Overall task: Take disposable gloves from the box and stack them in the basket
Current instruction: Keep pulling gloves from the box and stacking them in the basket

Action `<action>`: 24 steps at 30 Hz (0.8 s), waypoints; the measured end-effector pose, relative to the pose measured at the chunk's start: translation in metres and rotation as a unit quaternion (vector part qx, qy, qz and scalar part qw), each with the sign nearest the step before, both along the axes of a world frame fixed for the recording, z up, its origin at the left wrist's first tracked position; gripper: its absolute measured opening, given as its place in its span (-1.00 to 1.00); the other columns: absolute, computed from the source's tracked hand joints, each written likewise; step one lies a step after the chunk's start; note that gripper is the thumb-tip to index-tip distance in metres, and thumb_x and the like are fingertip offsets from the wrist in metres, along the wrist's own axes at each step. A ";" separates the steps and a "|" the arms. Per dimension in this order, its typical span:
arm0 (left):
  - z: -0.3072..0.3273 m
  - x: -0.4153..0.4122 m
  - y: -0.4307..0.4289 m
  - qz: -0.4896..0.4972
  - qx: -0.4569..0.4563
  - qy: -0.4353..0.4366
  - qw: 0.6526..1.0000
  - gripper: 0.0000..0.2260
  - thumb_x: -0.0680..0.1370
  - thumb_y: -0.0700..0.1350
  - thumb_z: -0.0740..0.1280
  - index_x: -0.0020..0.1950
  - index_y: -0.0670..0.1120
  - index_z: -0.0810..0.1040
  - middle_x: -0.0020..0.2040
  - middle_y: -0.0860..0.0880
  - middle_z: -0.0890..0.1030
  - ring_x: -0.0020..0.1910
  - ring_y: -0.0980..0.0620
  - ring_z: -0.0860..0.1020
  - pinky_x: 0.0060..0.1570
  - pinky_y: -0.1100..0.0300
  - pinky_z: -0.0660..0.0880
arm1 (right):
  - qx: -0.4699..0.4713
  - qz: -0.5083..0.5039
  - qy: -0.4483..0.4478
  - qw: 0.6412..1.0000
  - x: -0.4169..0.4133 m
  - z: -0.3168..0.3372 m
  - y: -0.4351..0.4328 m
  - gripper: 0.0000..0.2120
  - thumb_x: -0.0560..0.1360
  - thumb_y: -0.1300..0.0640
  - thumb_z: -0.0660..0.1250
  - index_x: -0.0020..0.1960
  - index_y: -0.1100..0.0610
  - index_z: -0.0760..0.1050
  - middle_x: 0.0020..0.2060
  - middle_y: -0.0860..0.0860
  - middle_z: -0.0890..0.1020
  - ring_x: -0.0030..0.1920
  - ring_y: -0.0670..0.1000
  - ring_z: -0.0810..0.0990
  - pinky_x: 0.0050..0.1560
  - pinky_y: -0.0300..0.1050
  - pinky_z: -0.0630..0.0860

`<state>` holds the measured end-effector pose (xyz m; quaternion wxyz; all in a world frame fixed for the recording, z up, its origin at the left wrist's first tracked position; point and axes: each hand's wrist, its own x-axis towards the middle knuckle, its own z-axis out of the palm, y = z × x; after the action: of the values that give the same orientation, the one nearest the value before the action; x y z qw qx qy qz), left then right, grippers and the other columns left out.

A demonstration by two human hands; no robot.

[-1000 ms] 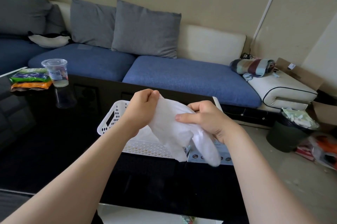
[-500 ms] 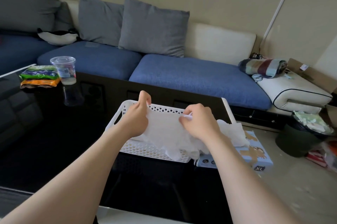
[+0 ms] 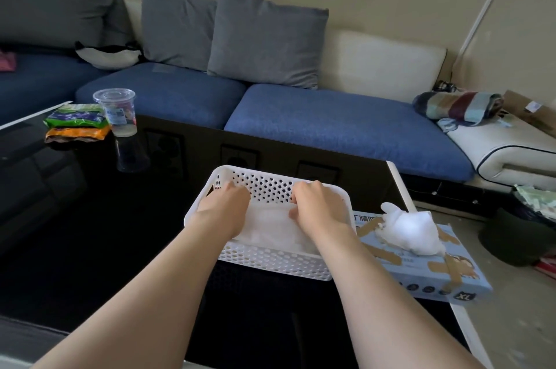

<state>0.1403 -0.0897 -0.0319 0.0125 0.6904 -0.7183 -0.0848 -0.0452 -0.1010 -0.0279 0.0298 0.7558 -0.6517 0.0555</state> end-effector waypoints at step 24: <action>0.026 -0.094 0.031 -0.212 0.037 0.222 0.951 -0.68 0.67 0.17 0.28 0.14 -0.03 0.68 -0.11 0.03 0.74 -0.27 0.18 0.69 0.03 0.09 0.64 | -0.031 -0.068 -0.171 0.982 -0.063 0.066 0.060 -0.72 0.56 0.36 0.35 0.11 0.03 0.66 0.04 0.02 0.64 -0.03 0.08 0.64 -0.10 -0.01 0.61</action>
<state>0.0463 -0.0583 -0.0060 0.1276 0.4863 -0.8233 -0.2634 -0.1083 -0.0413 0.0383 -0.0546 0.6881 -0.6948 0.2020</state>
